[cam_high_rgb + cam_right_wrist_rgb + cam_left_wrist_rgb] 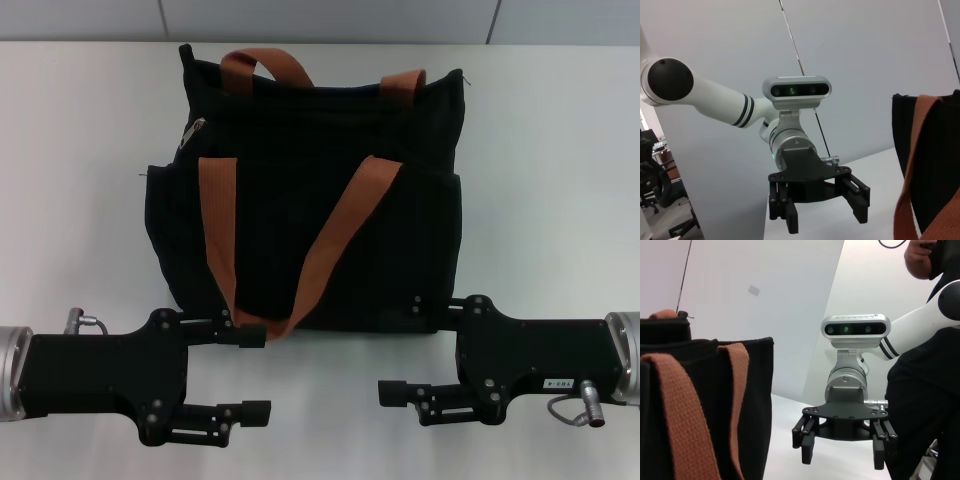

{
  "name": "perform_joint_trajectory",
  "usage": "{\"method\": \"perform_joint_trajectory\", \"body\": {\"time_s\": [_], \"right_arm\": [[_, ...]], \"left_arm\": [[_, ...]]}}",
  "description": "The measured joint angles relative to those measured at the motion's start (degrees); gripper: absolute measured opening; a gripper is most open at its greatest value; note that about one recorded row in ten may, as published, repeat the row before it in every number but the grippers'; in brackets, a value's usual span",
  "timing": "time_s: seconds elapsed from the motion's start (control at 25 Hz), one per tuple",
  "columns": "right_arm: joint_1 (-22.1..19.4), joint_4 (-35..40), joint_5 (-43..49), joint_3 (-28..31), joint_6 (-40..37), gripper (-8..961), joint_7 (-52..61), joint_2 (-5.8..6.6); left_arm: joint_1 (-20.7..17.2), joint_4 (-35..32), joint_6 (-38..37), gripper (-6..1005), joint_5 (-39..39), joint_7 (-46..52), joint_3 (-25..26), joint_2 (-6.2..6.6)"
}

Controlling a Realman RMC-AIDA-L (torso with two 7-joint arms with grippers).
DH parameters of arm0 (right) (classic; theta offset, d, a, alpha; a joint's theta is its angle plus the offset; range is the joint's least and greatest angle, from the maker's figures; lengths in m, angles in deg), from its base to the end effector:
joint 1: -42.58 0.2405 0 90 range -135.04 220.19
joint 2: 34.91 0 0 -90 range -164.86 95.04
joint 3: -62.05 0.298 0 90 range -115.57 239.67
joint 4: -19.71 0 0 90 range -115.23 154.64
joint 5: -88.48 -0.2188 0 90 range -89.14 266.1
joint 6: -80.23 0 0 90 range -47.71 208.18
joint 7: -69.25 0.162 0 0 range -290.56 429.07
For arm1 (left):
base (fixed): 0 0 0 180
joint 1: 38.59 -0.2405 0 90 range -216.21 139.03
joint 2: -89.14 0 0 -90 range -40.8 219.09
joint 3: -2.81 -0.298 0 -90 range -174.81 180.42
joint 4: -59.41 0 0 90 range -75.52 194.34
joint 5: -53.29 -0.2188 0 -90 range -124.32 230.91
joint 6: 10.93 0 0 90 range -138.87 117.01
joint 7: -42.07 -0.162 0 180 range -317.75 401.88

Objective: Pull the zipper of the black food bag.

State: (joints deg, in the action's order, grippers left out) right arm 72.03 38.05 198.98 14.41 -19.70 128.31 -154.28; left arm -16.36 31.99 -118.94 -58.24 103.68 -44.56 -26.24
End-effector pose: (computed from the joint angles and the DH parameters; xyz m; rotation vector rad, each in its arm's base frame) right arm 0.2798 0.2796 -0.0953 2.8952 -0.4374 -0.9968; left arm -0.3174 0.2565 -0.0410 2.9327 0.4253 0.9420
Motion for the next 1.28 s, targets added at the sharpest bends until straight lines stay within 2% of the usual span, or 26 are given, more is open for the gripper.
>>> {"method": "perform_joint_trajectory", "body": {"time_s": [0.64, 0.8, 0.92, 1.04, 1.16, 1.28], "right_arm": [[-0.1, 0.1, 0.0, 0.1, 0.2, 754, 0.0, 0.02], [-0.1, 0.1, 0.0, 0.3, 0.8, 754, 0.0, 0.02], [-0.1, 0.1, 0.0, 0.4, 1.6, 754, 0.0, 0.01], [-0.1, 0.1, 0.0, 0.4, 1.9, 754, 0.0, 0.01], [-0.1, 0.1, 0.0, 0.5, 1.9, 754, 0.0, 0.01], [-0.2, 0.2, 0.0, 0.5, 1.9, 754, 0.0, 0.01]], "left_arm": [[0.2, 0.0, -0.7, 757, 0.2, -0.1, 1.1, -0.13], [0.5, 0.0, -2.3, 753, 0.9, -2.0, 6.7, -0.84], [0.7, -0.1, -5.0, 751, 4.1, -5.3, 13.7, -2.08], [0.7, -0.1, -5.6, 748, 7.5, -5.8, 15.2, -2.38], [0.9, -0.2, -5.5, 745, 10.8, -5.4, 15.5, -2.24], [1.3, -0.6, -3.9, 742, 14.7, -3.8, 15.8, -0.7]]}}
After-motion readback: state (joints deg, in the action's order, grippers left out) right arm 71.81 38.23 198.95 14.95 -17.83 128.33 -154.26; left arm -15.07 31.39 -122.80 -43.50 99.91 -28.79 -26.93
